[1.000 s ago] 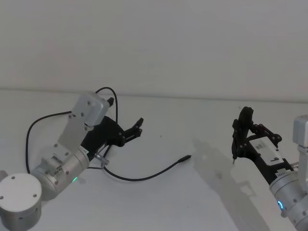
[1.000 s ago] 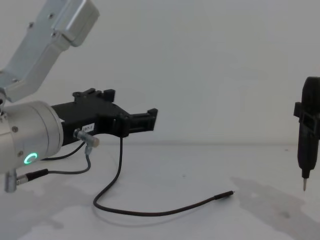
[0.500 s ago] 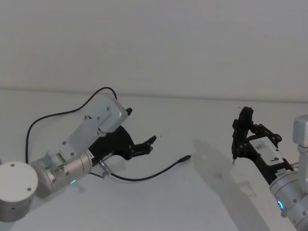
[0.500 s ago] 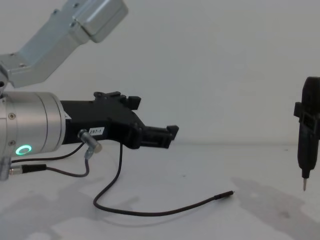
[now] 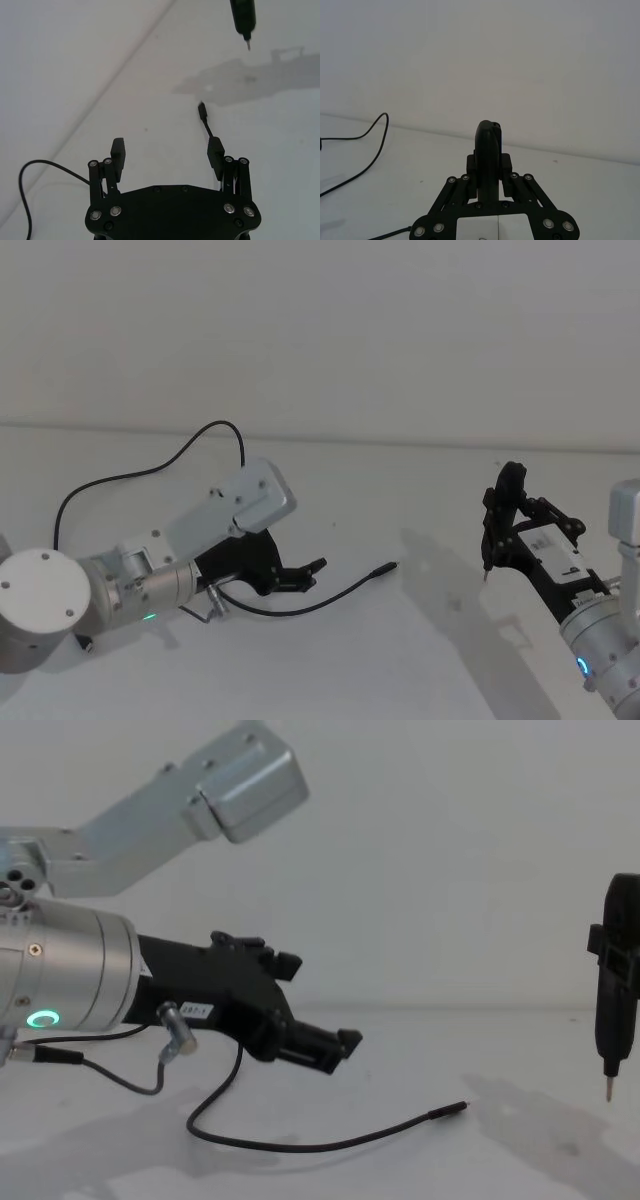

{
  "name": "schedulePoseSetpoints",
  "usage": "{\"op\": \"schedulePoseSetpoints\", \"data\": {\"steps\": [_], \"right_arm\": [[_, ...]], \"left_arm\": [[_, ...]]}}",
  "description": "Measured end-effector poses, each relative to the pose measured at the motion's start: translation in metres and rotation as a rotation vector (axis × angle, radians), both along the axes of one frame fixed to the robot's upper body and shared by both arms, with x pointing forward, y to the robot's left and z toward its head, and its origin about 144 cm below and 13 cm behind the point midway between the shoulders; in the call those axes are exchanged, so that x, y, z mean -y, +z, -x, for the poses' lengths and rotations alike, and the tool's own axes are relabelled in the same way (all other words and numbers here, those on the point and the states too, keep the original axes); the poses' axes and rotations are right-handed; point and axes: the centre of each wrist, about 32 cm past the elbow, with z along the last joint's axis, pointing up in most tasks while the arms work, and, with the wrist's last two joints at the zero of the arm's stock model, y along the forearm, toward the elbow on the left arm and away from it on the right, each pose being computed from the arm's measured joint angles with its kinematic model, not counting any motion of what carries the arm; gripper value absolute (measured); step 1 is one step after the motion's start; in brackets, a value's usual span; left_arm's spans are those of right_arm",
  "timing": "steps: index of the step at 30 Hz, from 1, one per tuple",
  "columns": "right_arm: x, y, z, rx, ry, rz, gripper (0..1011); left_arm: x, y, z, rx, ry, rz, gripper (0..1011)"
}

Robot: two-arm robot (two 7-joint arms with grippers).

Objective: Pick up the data cable with the one hand.

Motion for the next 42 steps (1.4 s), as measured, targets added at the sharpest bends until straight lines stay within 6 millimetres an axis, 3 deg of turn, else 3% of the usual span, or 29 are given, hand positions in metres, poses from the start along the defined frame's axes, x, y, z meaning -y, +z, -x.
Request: {"op": "schedulePoseSetpoints", "data": {"steps": [42], "right_arm": [[0.0, 0.0, 0.0, 0.0, 0.0, 0.0, 268]], "left_arm": [[0.028, -0.004, -0.021, -0.147, -0.014, -0.135, 1001]]}}
